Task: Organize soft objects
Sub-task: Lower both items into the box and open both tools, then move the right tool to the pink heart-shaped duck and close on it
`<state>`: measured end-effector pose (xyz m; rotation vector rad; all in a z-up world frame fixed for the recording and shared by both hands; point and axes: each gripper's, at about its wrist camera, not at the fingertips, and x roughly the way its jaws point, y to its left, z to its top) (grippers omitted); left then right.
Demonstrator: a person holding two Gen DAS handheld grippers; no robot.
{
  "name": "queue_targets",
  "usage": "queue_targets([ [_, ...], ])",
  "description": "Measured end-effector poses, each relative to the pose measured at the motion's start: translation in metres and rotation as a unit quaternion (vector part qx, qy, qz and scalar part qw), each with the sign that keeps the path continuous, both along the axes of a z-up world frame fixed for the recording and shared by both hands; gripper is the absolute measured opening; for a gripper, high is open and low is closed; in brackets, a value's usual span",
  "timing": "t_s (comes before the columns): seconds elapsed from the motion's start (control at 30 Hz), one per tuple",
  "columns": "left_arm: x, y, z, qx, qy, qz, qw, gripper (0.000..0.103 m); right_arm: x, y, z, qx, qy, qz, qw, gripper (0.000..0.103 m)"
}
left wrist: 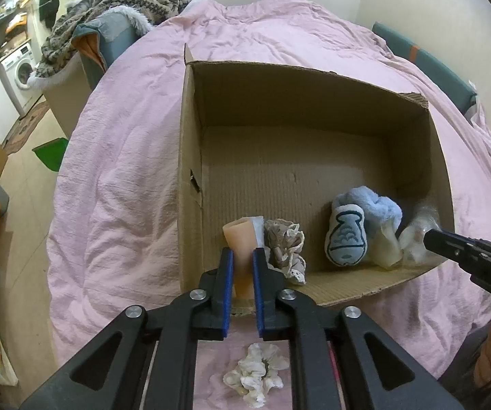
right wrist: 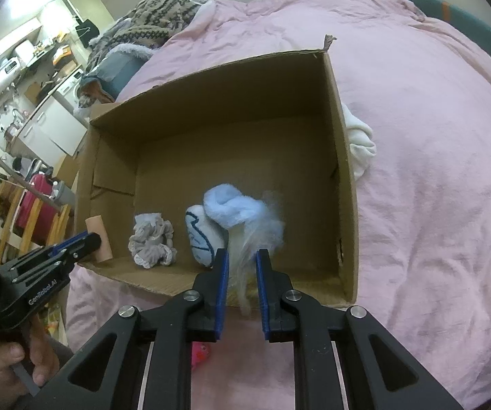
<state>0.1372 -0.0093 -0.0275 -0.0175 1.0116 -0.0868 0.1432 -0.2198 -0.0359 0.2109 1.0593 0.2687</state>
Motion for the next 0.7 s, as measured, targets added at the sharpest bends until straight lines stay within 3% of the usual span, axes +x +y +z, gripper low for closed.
queue_targets([
  [0.13,-0.001,-0.002,0.001,0.005,-0.005,-0.005,1.0000,0.011,0.001,0.000,0.000,-0.003,-0.003,-0.002,1.000,0.017],
  [0.23,-0.002,-0.003,0.003,0.003,-0.012,-0.006,0.9999,0.011,0.001,-0.001,0.002,-0.004,-0.008,-0.006,1.000,0.026],
  [0.33,-0.003,-0.004,0.006,0.001,-0.020,-0.009,0.9998,0.011,0.001,-0.004,0.004,0.002,-0.015,-0.012,1.000,0.054],
  [0.37,-0.003,-0.004,0.007,0.001,-0.021,-0.010,0.9997,0.015,0.001,-0.005,0.005,0.005,-0.018,-0.016,1.000,0.067],
  [0.4,-0.003,-0.005,0.008,0.001,-0.022,-0.010,0.9997,0.019,0.000,-0.007,0.006,0.008,-0.022,-0.020,1.000,0.069],
  [0.47,-0.003,-0.004,0.009,0.002,-0.025,-0.009,0.9996,0.045,0.001,-0.010,0.008,0.014,-0.024,-0.025,0.999,0.069],
  [0.53,-0.004,-0.003,0.011,0.005,-0.034,-0.001,0.9994,0.065,0.004,-0.011,0.008,0.015,-0.019,-0.029,0.999,0.069],
  [0.7,-0.007,-0.001,0.017,0.003,-0.048,0.002,0.9988,0.067,0.003,-0.011,0.010,0.022,-0.020,-0.033,0.999,0.069],
])
